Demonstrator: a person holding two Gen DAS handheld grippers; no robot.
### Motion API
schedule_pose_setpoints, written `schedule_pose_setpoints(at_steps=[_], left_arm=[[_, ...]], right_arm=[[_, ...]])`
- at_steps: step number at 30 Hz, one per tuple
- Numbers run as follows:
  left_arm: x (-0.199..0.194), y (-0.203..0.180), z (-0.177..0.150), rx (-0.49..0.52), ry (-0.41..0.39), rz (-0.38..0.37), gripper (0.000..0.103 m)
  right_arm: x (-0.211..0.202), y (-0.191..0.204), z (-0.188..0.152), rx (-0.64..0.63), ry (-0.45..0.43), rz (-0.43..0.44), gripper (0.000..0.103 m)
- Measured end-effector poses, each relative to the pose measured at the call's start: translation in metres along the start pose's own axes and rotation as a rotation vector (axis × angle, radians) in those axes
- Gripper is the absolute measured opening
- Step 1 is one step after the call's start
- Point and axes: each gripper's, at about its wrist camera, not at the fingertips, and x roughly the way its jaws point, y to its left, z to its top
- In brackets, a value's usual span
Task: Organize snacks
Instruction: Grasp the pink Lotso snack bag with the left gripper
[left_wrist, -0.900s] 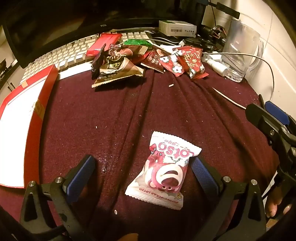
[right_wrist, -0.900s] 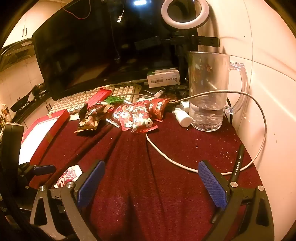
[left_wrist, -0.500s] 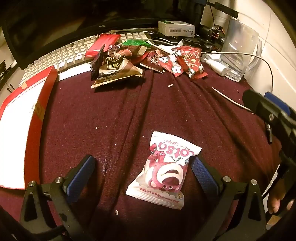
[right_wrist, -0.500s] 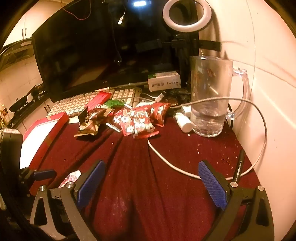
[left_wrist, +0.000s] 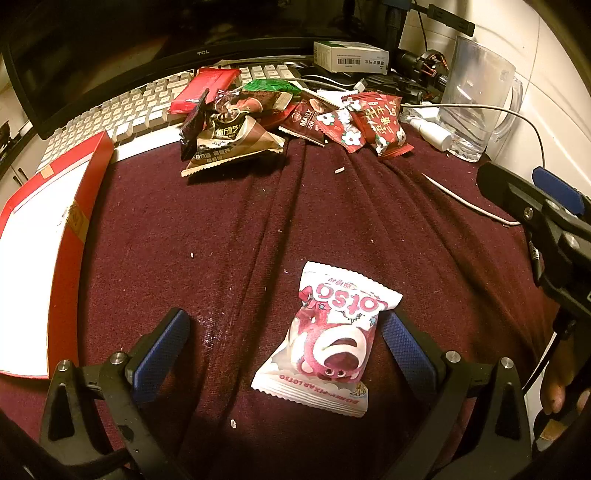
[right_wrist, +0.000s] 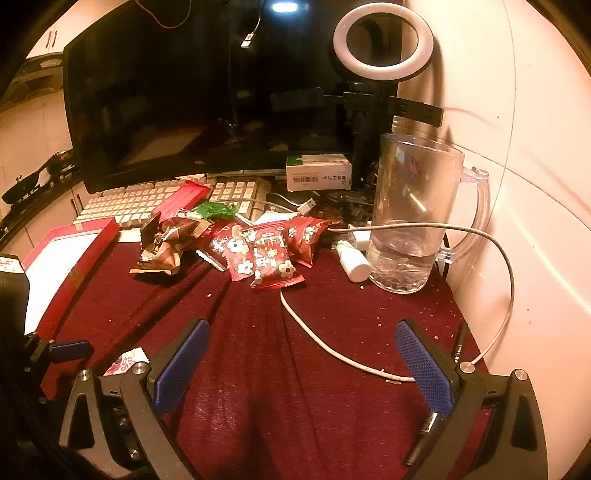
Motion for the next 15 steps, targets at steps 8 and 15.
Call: schedule_pose_setpoints(at_steps=[8,15], left_arm=[[-0.0001,-0.0003,-0.0019,0.0,0.002,-0.001,0.103],[-0.0008,0.0005,-0.004,0.007,-0.012,0.003,0.102]], right_arm=[[0.0003,0.0009,0.0022,-0.008,0.011,-0.018,0.101],[0.0006,0.0005,0.0028,-0.005,0.016,-0.015,0.101]])
